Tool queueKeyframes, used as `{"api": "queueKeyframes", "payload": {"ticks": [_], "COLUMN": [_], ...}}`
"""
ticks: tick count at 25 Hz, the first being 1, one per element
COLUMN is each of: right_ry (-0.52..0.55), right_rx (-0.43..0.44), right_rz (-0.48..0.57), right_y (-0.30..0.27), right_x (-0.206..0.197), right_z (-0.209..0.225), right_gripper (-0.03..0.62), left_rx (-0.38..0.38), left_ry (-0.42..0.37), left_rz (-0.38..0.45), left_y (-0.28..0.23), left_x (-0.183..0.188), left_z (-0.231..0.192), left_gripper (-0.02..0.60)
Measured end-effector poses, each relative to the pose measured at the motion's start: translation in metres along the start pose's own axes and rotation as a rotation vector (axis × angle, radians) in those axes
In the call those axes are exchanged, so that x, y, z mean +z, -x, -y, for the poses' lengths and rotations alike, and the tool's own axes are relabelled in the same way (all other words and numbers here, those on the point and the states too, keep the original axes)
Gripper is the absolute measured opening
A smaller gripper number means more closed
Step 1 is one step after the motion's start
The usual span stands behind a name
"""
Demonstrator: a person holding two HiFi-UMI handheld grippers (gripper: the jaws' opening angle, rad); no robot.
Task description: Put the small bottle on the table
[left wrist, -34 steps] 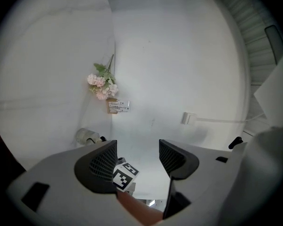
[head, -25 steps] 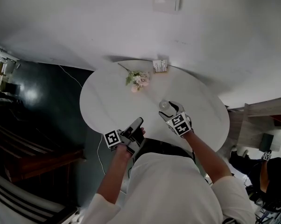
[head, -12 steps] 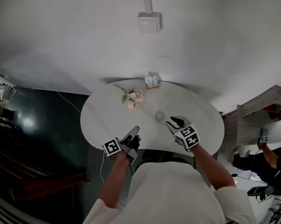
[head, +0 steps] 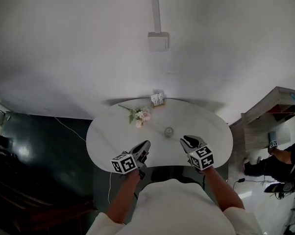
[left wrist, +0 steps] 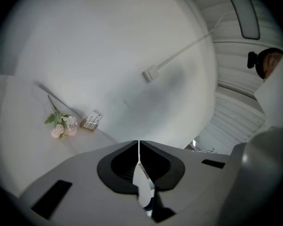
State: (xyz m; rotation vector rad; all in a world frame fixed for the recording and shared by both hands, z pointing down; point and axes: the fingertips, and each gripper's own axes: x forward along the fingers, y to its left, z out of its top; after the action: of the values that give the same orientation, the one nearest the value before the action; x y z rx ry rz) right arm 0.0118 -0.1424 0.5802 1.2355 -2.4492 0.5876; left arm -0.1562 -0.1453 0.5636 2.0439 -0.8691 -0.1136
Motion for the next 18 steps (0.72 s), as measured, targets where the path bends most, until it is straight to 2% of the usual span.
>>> {"api": "queueKeyframes", "payload": {"ticks": [3,8,12,18], "right_ry": [0.029,0.06,0.049,0.056], "right_rx": [-0.024,-0.098,-0.147,-0.19], "right_rz": [0.012,0.047,0.087,0.11], "right_y": [0.01,0.025,0.037,0.046], "right_x": [0.006,0.018,0.024,0.024], "right_z": [-0.013,-0.022,-0.03,-0.037], "right_gripper": [0.052,0.034,0.011,0.011], "left_rx": [-0.011,-0.032,-0.048,-0.066], "left_ry": [-0.09,-0.231,-0.318,-0.416], "left_rz": [-0.025,-0.073,-0.095,-0.105], "left_y": [0.005,0.007,0.012,0.019], "left_x": [0.006,0.01,0.013,0.019], "left_z": [0.009,0.019,0.025,0.029], "left_gripper": [0.01,0.006,0.006,0.006]}}
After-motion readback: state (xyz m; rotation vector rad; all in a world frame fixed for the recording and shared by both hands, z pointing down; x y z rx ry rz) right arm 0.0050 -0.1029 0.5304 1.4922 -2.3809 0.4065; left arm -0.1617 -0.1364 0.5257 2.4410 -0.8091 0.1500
